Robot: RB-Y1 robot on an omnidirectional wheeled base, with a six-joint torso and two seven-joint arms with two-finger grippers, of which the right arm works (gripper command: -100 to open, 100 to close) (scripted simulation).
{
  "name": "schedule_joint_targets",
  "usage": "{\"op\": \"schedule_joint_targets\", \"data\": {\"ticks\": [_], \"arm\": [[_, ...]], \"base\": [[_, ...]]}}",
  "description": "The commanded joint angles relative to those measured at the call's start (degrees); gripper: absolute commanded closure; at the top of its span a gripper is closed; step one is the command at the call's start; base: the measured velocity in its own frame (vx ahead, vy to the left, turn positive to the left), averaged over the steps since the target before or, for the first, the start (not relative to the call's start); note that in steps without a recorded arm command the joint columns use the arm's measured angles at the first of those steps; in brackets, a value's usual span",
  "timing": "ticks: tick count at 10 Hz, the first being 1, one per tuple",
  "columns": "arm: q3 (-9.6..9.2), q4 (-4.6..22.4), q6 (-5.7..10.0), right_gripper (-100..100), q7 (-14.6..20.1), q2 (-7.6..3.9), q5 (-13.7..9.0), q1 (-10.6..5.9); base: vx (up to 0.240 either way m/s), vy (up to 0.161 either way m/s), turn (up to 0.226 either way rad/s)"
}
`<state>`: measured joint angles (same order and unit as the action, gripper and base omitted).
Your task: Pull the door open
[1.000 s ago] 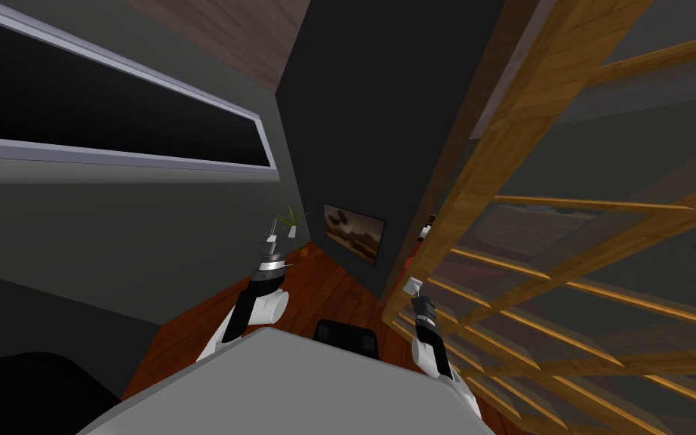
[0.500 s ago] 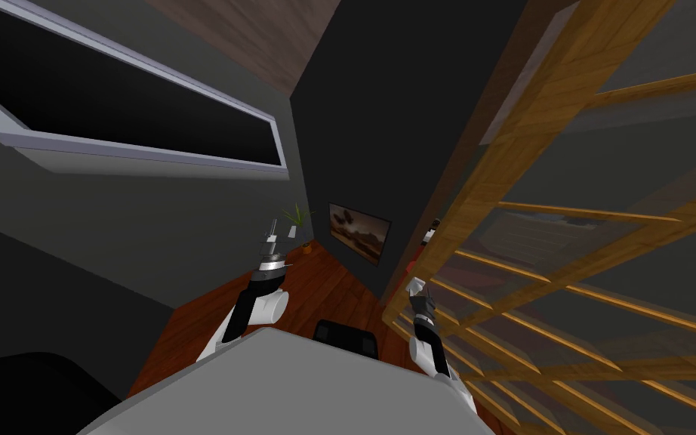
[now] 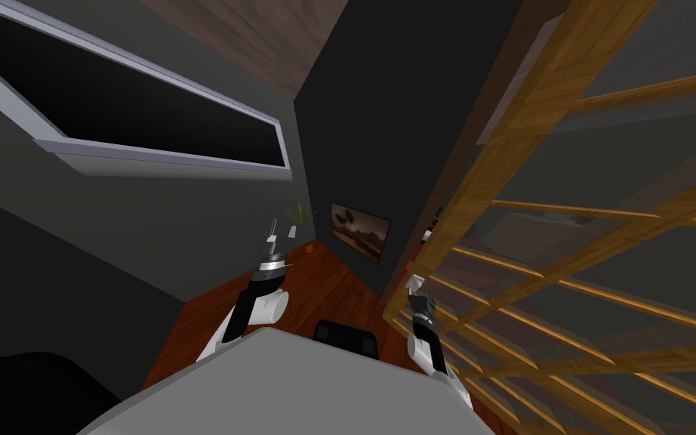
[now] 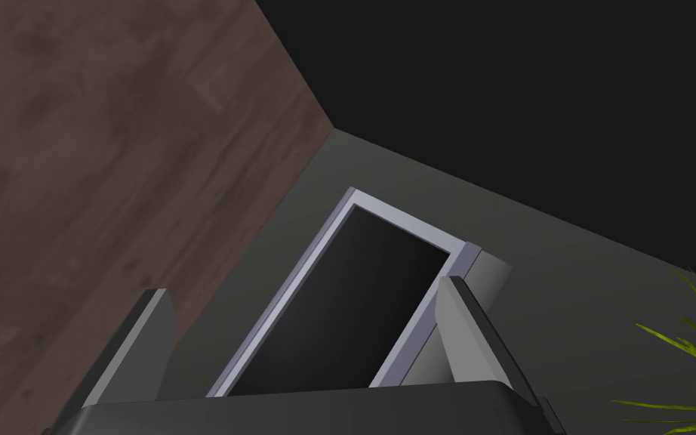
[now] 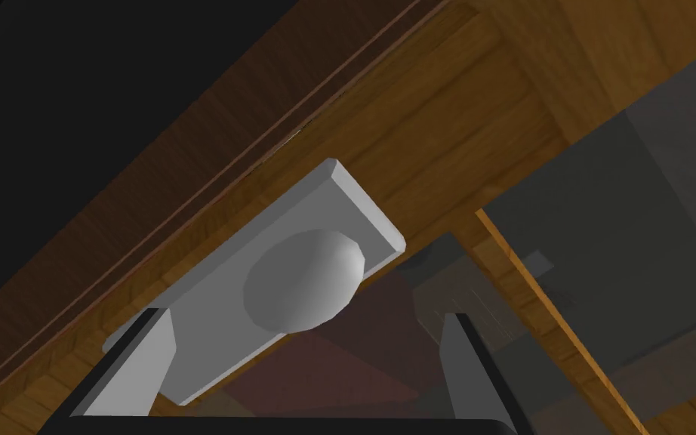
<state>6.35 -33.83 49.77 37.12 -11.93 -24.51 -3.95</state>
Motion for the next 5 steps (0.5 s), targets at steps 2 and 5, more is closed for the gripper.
{"op": "schedule_joint_targets", "data": {"ticks": [2,5], "arm": [[-0.66,-0.29,0.18,-100,3.79,0.23,-1.57,-0.02],[-1.57,-0.73,0.37,-100,8.46,0.54,-3.78,-0.04]], "base": [[-0.068,-0.003,0.041],[-0.045,0.004,0.034]]}}
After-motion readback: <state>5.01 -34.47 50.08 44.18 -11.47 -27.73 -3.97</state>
